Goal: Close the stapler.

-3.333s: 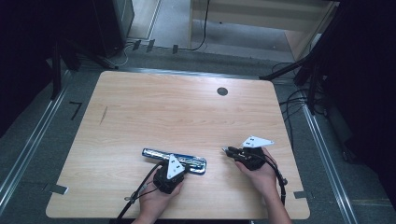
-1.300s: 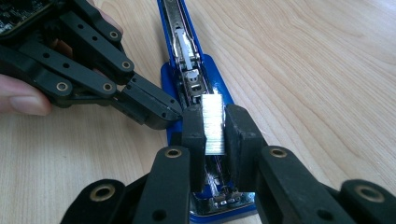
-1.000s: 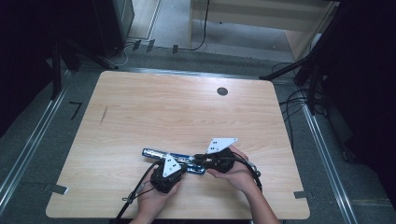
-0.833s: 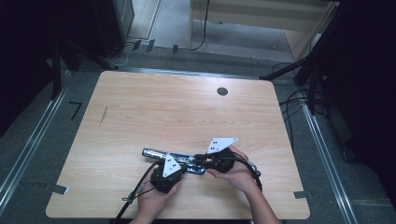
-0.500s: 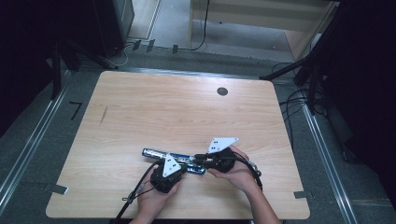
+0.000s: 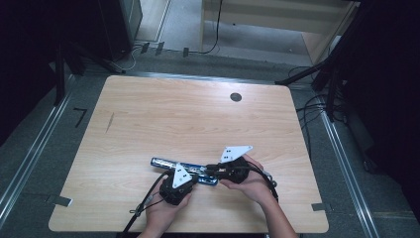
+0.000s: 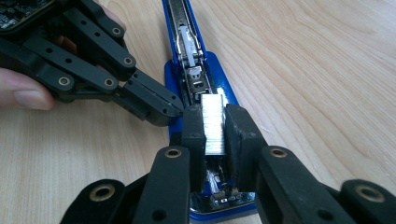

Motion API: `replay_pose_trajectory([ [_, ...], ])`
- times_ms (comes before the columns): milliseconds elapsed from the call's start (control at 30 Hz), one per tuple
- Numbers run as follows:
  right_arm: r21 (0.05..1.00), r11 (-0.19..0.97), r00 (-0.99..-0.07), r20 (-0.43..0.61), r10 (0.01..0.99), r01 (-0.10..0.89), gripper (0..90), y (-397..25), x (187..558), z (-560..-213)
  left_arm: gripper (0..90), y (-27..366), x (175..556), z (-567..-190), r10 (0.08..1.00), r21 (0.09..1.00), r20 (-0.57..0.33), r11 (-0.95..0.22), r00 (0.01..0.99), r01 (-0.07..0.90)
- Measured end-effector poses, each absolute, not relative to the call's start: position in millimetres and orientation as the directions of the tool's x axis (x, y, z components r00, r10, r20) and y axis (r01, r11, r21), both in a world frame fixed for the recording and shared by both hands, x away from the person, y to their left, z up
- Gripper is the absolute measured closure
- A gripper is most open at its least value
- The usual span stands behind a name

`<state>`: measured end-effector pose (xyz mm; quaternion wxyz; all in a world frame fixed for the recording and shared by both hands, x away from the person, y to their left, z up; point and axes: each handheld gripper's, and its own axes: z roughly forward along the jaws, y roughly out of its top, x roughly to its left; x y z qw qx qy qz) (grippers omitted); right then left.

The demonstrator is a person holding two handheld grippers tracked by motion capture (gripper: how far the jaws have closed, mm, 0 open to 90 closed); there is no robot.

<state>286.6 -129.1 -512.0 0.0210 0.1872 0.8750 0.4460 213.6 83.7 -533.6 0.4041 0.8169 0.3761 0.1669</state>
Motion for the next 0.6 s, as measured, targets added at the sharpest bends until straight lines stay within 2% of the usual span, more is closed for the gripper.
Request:
replay_pose_trajectory([
  [600,0.789,0.528,-0.928,0.136,0.346,0.313,80.0,-132.4,288.1,-512.1,90.0,83.8,213.7,-533.6,0.749,0.786,-0.032,-0.390,0.661,0.480],
])
